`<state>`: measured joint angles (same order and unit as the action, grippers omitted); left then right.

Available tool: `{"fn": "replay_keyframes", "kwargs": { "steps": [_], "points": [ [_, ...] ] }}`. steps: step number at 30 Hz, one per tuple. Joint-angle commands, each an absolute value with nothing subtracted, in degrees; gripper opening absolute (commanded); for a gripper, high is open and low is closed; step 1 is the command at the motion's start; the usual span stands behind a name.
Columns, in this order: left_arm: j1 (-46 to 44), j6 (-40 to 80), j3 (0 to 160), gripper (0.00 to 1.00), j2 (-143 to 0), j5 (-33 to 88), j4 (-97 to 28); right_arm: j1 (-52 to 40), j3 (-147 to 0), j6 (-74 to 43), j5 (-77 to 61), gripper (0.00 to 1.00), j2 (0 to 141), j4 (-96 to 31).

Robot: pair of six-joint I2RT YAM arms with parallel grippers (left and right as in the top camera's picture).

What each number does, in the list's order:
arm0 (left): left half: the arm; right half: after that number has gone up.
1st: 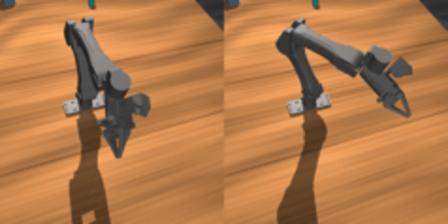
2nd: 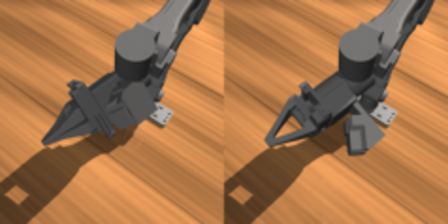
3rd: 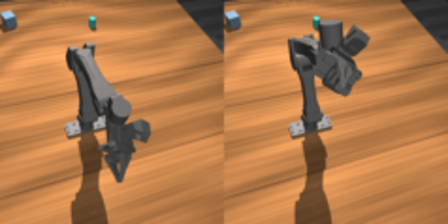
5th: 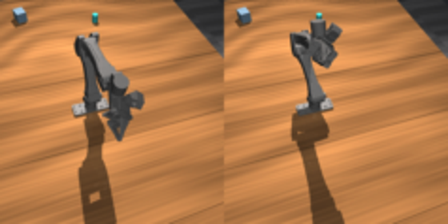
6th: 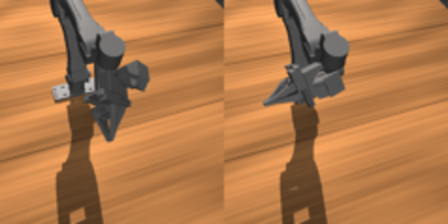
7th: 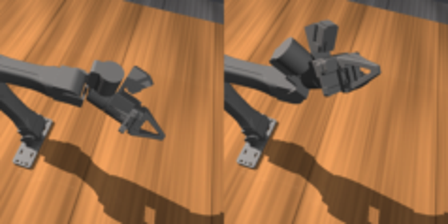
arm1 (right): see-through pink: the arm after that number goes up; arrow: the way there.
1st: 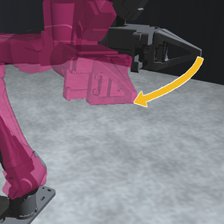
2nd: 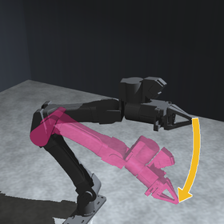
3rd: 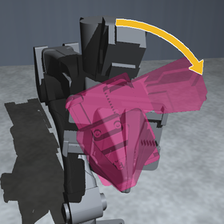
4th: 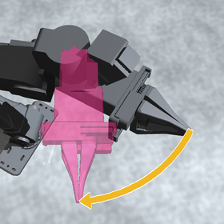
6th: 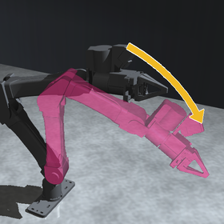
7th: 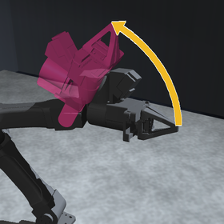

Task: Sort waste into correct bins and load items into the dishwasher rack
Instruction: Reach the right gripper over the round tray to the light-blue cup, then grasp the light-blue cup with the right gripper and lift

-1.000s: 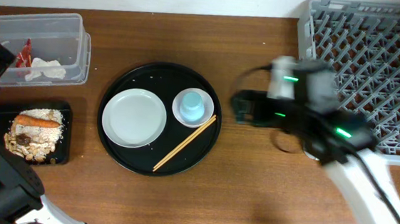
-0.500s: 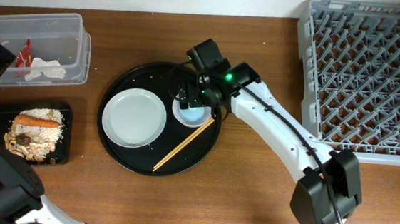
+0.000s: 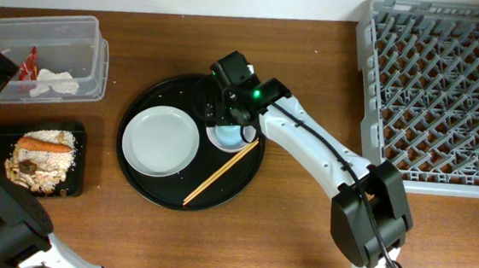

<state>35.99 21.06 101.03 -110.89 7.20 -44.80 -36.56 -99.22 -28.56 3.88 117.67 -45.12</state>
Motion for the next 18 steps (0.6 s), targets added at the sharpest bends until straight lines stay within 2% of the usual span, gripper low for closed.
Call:
{"fn": "replay_keyframes", "kwargs": {
  "steps": [1, 4, 16, 18],
  "points": [
    [36.18, 21.19, 101.3, 0.99, -110.19, 7.2, -44.69, -39.18, -100.4, -29.76, 7.88, 0.98, 119.33, -44.91],
    [36.18, 21.19, 101.3, 0.99, -110.19, 7.2, -44.69, -40.58, -100.38, -33.67, 12.62, 0.98, 120.55, -45.87],
    [36.18, 21.19, 101.3, 0.99, -110.19, 7.2, -44.69, -41.28, -100.36, -35.07, 14.2, 0.99, 124.44, -45.82],
    [36.18, 21.19, 101.3, 0.99, -110.19, 7.2, -44.69, -41.28, -100.36, -35.05, 14.22, 0.94, 124.44, -45.8]
  ]
}}
